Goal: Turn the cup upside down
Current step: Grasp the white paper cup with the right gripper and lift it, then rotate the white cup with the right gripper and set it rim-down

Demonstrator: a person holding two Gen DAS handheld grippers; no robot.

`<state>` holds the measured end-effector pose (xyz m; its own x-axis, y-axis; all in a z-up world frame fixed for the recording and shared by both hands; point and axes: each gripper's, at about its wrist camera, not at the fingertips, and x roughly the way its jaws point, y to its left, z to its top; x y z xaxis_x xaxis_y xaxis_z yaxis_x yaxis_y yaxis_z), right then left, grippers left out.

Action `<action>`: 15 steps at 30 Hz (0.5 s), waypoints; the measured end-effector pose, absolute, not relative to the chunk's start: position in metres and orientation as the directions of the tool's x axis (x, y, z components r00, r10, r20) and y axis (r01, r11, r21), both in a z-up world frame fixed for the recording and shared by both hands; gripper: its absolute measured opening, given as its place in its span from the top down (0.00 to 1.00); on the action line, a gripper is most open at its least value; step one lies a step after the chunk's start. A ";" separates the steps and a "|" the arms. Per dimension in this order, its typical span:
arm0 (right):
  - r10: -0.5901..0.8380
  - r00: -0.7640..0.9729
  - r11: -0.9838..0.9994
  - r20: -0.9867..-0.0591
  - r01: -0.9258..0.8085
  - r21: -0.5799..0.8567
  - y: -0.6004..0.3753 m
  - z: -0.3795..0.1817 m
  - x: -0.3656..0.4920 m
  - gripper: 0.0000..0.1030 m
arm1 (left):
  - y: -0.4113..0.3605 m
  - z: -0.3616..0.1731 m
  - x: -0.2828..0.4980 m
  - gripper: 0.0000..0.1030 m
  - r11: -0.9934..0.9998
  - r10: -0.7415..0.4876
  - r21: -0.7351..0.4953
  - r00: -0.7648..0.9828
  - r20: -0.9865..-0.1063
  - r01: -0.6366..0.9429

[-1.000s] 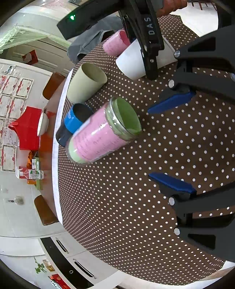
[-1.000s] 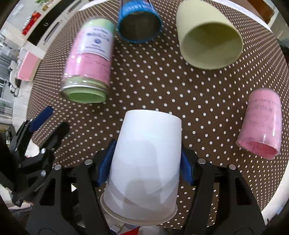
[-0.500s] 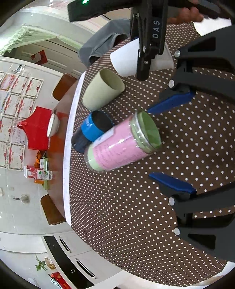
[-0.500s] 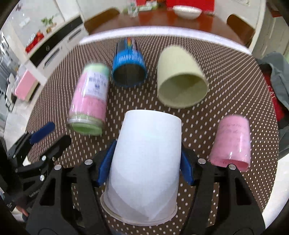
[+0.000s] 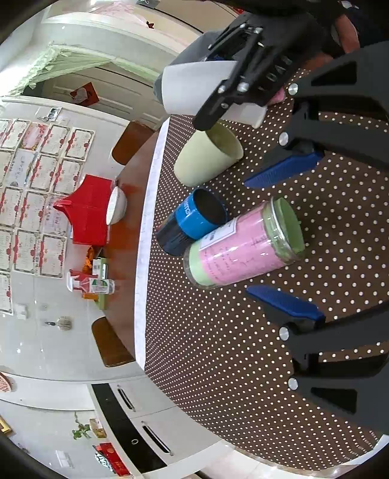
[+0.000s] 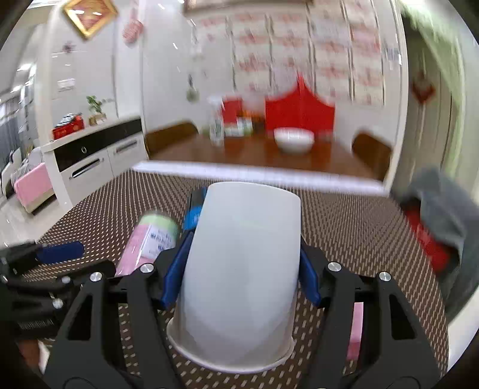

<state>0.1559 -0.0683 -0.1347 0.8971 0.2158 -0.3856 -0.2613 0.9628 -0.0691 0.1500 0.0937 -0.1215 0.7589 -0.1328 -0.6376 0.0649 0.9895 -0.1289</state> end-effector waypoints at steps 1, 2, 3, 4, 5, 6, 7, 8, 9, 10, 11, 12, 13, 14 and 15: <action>0.221 0.903 0.958 -0.368 -0.272 -0.094 -0.067 -0.139 0.153 0.39 | 0.093 -0.124 0.151 0.35 0.990 -0.128 -0.125 0.759 -0.638 0.062; 0.227 0.908 0.949 -0.353 -0.287 -0.128 -0.064 -0.145 0.150 0.39 | 0.092 -0.126 0.152 0.35 0.991 -0.125 -0.122 0.758 -0.641 0.060; 0.231 0.909 0.944 -0.348 -0.296 -0.147 -0.063 -0.150 0.149 0.39 | 0.090 -0.129 0.153 0.35 0.991 -0.123 -0.119 0.753 -0.646 0.059; 0.239 0.905 0.935 -0.352 -0.313 -0.167 -0.061 -0.157 0.149 0.39 | 0.089 -0.131 0.155 0.35 0.991 -0.123 -0.119 0.749 -0.651 0.060; 0.247 0.898 0.929 -0.365 -0.327 -0.176 -0.060 -0.163 0.149 0.39 | 0.088 -0.133 0.156 0.35 0.991 -0.128 -0.120 0.744 -0.655 0.064; 0.254 0.891 0.924 -0.376 -0.338 -0.176 -0.059 -0.167 0.149 0.38 | 0.088 -0.135 0.157 0.35 0.990 -0.133 -0.123 0.741 -0.658 0.068; 0.274 0.881 0.920 -0.387 -0.357 -0.161 -0.059 -0.168 0.149 0.38 | 0.087 -0.136 0.157 0.35 0.989 -0.140 -0.128 0.739 -0.659 0.074; 0.282 0.881 0.920 -0.381 -0.361 -0.154 -0.060 -0.167 0.147 0.38 | 0.088 -0.137 0.157 0.35 0.987 -0.151 -0.138 0.741 -0.654 0.079; 0.289 0.882 0.919 -0.372 -0.365 -0.150 -0.061 -0.166 0.145 0.38 | 0.088 -0.137 0.156 0.35 0.986 -0.156 -0.144 0.743 -0.651 0.081; 0.294 0.881 0.918 -0.372 -0.368 -0.147 -0.061 -0.167 0.144 0.38 | 0.088 -0.136 0.156 0.35 0.986 -0.156 -0.144 0.746 -0.648 0.081; 0.301 0.876 0.916 -0.376 -0.375 -0.140 -0.061 -0.167 0.144 0.38 | 0.088 -0.136 0.155 0.35 0.987 -0.154 -0.141 0.748 -0.645 0.081; 0.306 0.873 0.916 -0.379 -0.379 -0.133 -0.062 -0.168 0.143 0.38 | 0.089 -0.135 0.154 0.35 0.987 -0.152 -0.138 0.752 -0.641 0.082; 0.314 0.868 0.915 -0.384 -0.385 -0.121 -0.063 -0.168 0.143 0.38 | 0.090 -0.134 0.153 0.35 0.987 -0.151 -0.137 0.757 -0.636 0.082; 0.320 0.863 0.915 -0.391 -0.389 -0.109 -0.064 -0.169 0.143 0.37 | 0.090 -0.134 0.151 0.35 0.987 -0.152 -0.138 0.759 -0.633 0.082; 0.323 0.860 0.916 -0.395 -0.389 -0.100 -0.065 -0.170 0.142 0.37 | 0.092 -0.134 0.150 0.35 0.986 -0.153 -0.143 0.761 -0.630 0.080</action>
